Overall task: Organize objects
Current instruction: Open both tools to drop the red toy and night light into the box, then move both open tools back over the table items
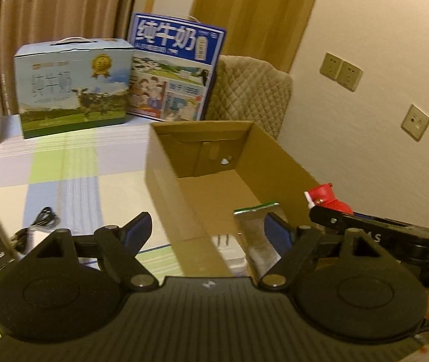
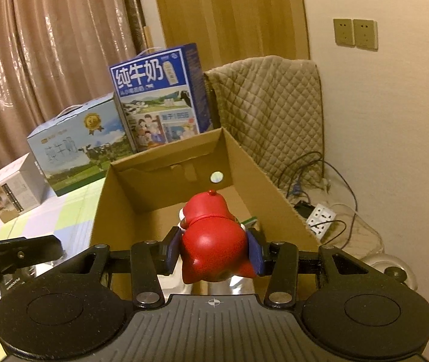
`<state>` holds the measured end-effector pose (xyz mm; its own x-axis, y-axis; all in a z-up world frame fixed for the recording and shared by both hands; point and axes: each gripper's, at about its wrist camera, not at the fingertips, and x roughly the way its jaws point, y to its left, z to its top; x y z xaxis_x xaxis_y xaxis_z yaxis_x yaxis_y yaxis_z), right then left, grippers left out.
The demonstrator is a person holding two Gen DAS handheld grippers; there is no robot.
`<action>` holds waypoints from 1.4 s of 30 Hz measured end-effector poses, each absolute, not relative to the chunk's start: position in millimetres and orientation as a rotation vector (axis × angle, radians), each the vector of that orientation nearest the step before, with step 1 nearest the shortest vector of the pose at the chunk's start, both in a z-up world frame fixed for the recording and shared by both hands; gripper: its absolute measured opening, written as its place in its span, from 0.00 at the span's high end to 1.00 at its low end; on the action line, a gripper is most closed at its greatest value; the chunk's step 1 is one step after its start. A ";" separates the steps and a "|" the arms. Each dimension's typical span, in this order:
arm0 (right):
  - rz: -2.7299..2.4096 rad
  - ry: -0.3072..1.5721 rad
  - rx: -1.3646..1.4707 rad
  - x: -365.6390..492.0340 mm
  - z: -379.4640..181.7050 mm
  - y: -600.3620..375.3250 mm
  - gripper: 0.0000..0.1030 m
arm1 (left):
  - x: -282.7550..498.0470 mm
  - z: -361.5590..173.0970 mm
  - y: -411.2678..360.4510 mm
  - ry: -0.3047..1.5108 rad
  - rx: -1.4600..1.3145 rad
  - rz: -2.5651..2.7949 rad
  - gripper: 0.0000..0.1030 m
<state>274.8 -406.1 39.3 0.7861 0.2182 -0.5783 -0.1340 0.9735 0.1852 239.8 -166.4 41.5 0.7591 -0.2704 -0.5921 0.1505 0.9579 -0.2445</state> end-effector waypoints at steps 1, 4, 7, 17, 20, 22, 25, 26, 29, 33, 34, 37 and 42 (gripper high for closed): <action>0.193 0.641 0.138 275.2 38.9 -404.4 0.58 | 238.7 41.8 -162.1 0.672 -0.192 -0.220 0.24; 0.204 0.644 0.147 275.8 38.2 -400.4 0.58 | 236.4 42.7 -151.0 0.670 -0.209 -0.201 0.24; 0.236 0.637 0.175 276.8 36.7 -398.0 0.58 | 233.0 43.8 -142.8 0.664 -0.213 -0.189 0.24; 0.259 0.582 0.156 272.7 42.8 -382.1 0.50 | 225.8 39.9 -107.4 0.672 -0.214 -0.108 0.23; 0.270 0.562 0.153 270.1 46.1 -375.6 0.50 | 221.9 40.5 -96.0 0.669 -0.216 -0.082 0.23; 0.277 0.545 0.151 268.1 48.3 -371.4 0.50 | 219.2 42.3 -88.4 0.662 -0.211 -0.065 0.23; 0.286 0.531 0.149 266.1 50.0 -365.2 0.50 | 214.0 45.2 -75.2 0.649 -0.207 -0.033 0.22; 0.293 0.527 0.147 265.2 50.6 -361.8 0.50 | 211.9 46.0 -68.6 0.645 -0.209 -0.019 0.21; 0.314 0.508 0.135 262.1 53.3 -352.5 0.50 | 206.2 49.3 -51.0 0.634 -0.220 0.022 0.19; 0.359 0.480 0.129 257.0 57.0 -336.3 0.50 | 198.3 50.7 -27.2 0.628 -0.234 0.080 0.19; 0.373 0.475 0.125 255.7 57.3 -331.2 0.50 | 196.1 50.2 -21.2 0.629 -0.235 0.095 0.19; 0.415 0.464 0.105 250.5 57.2 -315.2 0.50 | 190.5 47.4 -6.6 0.634 -0.234 0.131 0.18; 0.508 0.445 0.048 239.8 55.0 -281.8 0.49 | 180.9 41.1 14.6 0.648 -0.232 0.179 0.17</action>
<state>239.8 -281.8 55.0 0.7806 0.4802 -0.4000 -0.4596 0.8748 0.1533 180.9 14.6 41.1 0.7835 0.0923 -0.6144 -0.2367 0.9587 -0.1577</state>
